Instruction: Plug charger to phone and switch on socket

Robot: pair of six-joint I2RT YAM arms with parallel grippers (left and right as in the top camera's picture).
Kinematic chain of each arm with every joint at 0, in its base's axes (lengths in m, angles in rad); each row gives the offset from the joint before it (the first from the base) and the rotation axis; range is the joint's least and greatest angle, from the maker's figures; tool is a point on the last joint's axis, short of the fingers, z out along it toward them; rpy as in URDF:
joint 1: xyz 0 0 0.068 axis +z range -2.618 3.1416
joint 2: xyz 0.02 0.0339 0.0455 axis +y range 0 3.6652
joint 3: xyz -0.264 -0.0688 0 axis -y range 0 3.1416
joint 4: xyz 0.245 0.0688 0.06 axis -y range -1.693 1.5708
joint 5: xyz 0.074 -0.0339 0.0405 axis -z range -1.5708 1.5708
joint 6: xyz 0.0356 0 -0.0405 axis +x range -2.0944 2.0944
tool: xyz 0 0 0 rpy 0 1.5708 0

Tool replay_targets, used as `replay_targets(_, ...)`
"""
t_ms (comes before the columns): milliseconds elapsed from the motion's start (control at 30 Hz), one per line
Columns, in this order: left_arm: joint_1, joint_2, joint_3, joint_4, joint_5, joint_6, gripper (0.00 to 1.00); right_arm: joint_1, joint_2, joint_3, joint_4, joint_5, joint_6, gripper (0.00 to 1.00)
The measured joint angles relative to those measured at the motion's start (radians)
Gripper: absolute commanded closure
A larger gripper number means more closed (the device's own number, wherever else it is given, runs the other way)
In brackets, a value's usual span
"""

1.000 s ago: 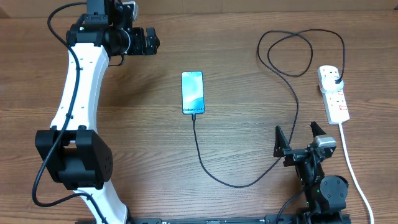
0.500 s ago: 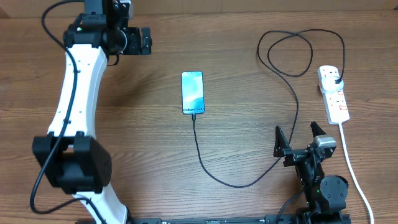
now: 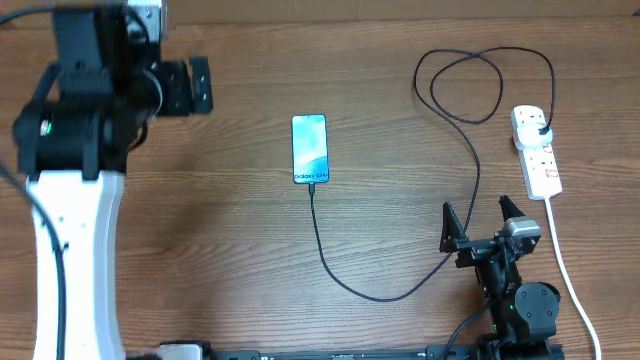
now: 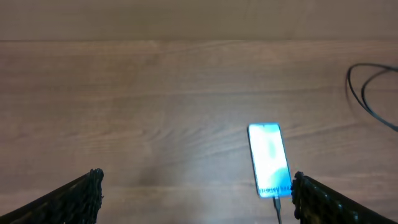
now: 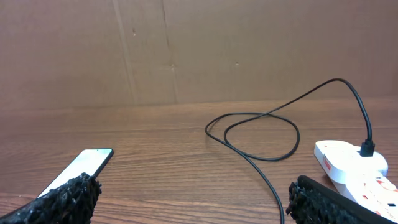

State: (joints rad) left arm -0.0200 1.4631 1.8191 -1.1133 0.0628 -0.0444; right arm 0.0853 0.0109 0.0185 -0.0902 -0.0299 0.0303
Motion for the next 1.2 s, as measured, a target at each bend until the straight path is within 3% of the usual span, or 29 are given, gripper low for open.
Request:
replay_targets(333, 0.0, -0.284, -0.481, 0.085, -0.001, 0.0, 0.0, 0.0, 0.0, 0.0, 0.0, 0.0, 0.0, 0.0)
replay_targets(433, 0.0, -0.442, -0.644, 0.092, -0.002, 0.0, 0.0, 0.0, 0.0, 0.0, 0.001, 0.0, 0.0, 0.0)
replay_targets(700, 0.0, -0.714, -0.756, 0.064, -0.008, 0.001, 0.0, 0.0, 0.0, 0.0, 0.0, 0.0, 0.0, 0.0)
replay_targets(1033, 0.0, -0.73, -0.798, 0.055, -0.008, 0.023, 0.0, 0.0, 0.0, 0.0, 0.0, 0.0, 0.0, 0.0)
replay_targets(1200, 0.0, -0.767, -0.893, 0.182, -0.008, 0.023, 0.0, 0.0, 0.0, 0.0, 0.0, 0.0, 0.0, 0.0)
